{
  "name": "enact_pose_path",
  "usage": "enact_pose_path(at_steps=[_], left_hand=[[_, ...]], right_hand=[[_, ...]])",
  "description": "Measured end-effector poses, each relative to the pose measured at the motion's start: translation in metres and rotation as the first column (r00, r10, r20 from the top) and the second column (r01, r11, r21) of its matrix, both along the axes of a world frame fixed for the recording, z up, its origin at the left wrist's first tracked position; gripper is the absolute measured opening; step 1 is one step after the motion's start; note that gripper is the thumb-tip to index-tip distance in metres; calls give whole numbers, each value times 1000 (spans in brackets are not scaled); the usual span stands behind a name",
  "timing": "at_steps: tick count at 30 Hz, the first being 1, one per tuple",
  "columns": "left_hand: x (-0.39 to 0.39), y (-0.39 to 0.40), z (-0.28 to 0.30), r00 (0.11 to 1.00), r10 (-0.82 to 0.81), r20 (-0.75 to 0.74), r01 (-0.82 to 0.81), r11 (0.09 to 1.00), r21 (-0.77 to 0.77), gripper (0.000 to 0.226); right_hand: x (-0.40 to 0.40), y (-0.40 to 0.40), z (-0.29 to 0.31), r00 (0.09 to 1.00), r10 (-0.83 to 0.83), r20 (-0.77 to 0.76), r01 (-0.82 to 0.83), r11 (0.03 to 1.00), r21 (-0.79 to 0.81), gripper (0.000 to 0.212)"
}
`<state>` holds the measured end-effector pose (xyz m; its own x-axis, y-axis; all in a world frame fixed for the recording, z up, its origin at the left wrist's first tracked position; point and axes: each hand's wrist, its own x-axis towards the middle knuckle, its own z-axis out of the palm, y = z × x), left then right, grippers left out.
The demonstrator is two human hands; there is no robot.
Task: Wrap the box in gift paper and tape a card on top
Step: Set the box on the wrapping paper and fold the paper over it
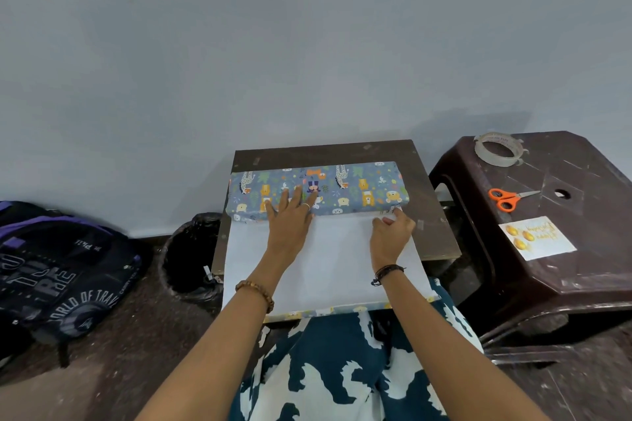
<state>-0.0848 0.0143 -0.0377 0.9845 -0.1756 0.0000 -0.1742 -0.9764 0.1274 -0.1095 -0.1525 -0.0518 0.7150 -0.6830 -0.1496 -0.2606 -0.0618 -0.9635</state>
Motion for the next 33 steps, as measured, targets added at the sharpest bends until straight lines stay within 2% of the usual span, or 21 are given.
enact_pose_path(at_steps=[4,18,33], left_hand=[[-1,-1,1,1000,-10,6,10,999,34,50],[0,-1,0,1000,-17,3,17,998,62,51],[-1,-3,0,1000,-2,18,1,999,49,50]], right_hand=[[0,-5,-8,998,56,17,-56,998,-36,49],[4,-11,-23,995,84,57,-78,992,-95,49],[1,-11,-15,996,77,45,-73,994,-80,51]])
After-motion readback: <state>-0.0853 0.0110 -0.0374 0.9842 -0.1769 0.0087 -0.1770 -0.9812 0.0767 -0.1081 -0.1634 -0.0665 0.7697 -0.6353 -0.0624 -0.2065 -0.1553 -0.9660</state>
